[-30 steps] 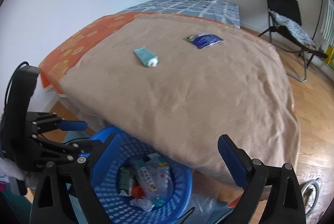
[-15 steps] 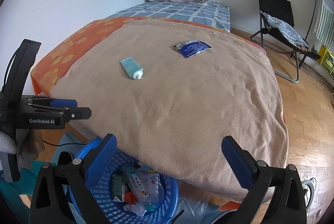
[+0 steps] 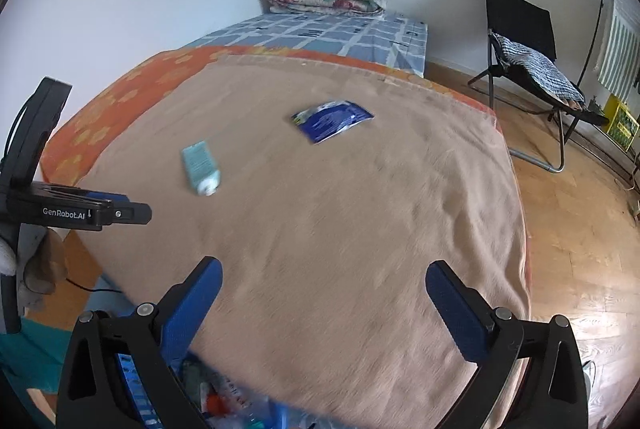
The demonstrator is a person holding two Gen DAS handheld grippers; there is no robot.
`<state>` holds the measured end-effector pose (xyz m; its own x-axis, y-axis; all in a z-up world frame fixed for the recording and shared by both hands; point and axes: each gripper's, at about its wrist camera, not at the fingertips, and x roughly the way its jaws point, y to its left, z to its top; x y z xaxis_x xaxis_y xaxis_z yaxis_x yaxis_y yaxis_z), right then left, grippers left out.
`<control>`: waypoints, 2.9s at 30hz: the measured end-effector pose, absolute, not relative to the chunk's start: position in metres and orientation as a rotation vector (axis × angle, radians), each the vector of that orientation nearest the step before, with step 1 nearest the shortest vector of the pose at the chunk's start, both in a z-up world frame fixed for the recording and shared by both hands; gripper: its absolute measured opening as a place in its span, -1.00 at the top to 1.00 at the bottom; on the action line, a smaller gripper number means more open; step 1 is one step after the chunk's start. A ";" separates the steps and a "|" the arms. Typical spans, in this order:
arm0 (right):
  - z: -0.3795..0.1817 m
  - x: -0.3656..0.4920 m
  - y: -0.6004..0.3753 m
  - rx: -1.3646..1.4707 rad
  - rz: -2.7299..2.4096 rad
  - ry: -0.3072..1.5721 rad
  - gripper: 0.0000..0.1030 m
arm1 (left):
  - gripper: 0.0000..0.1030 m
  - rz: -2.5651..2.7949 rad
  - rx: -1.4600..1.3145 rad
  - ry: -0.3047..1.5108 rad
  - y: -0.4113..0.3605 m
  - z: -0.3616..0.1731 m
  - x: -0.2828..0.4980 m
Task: Collect trash
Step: 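Move both tools back over the blanket toward the tube and wrapper, then grasp the light-blue tube with the left tool while the right tool grasps the blue wrapper, then carry the tube and wrapper over the blue basket and release both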
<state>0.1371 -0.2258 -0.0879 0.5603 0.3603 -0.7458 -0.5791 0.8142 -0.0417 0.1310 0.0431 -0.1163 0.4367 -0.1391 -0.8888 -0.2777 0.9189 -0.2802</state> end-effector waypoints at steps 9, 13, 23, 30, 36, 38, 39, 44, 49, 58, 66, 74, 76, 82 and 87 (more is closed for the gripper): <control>-0.086 0.201 -0.214 -0.150 0.595 0.951 -0.85 | -0.18 0.112 -0.558 1.157 0.064 -0.134 0.185; -0.085 0.224 -0.205 -0.103 0.601 0.971 -0.84 | -0.17 0.127 -0.595 1.176 0.070 -0.142 0.205; -0.094 0.279 -0.184 -0.018 0.610 1.001 -0.70 | -0.17 0.153 -0.535 1.156 0.067 -0.146 0.237; -0.118 0.315 -0.168 0.060 0.631 1.070 -0.52 | -0.07 0.113 -0.348 1.140 0.039 -0.146 0.247; -0.145 0.342 -0.160 0.146 0.629 1.120 -0.35 | 0.06 0.104 -0.262 1.130 0.028 -0.146 0.242; -0.152 0.351 -0.158 0.196 0.628 1.133 -0.31 | 0.08 0.104 -0.243 1.129 0.027 -0.147 0.241; -0.155 0.355 -0.157 0.214 0.623 1.134 -0.31 | 0.08 0.104 -0.240 1.127 0.027 -0.146 0.240; -0.162 0.371 -0.150 0.277 0.589 1.121 -0.31 | 0.17 0.105 -0.244 1.122 0.026 -0.146 0.242; -0.160 0.385 -0.137 0.295 0.557 1.092 -0.70 | 0.21 0.095 -0.238 1.119 0.024 -0.145 0.238; -0.160 0.383 -0.097 0.007 0.446 1.035 -0.51 | 0.23 0.082 -0.213 1.113 0.023 -0.143 0.232; -0.155 0.376 -0.126 0.034 0.482 1.053 0.15 | 0.65 0.077 -0.221 1.098 0.027 -0.135 0.223; -0.122 0.342 -0.154 -0.021 0.515 1.008 0.29 | 0.69 0.064 -0.235 1.107 0.025 -0.136 0.218; -0.111 0.332 -0.163 -0.044 0.512 0.982 0.29 | 0.69 0.072 -0.234 1.103 0.024 -0.137 0.218; -0.080 0.301 -0.203 -0.011 0.496 0.944 0.29 | 0.69 0.062 -0.214 1.100 0.010 -0.137 0.223; -0.064 0.277 -0.231 0.028 0.492 0.934 0.29 | 0.69 0.053 -0.219 1.091 -0.003 -0.134 0.229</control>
<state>0.2771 -0.2314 -0.0644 0.4926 0.4175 -0.7636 -0.3940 0.8894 0.2321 0.2288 -0.0031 -0.1339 0.4629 -0.0649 -0.8840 -0.1500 0.9772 -0.1503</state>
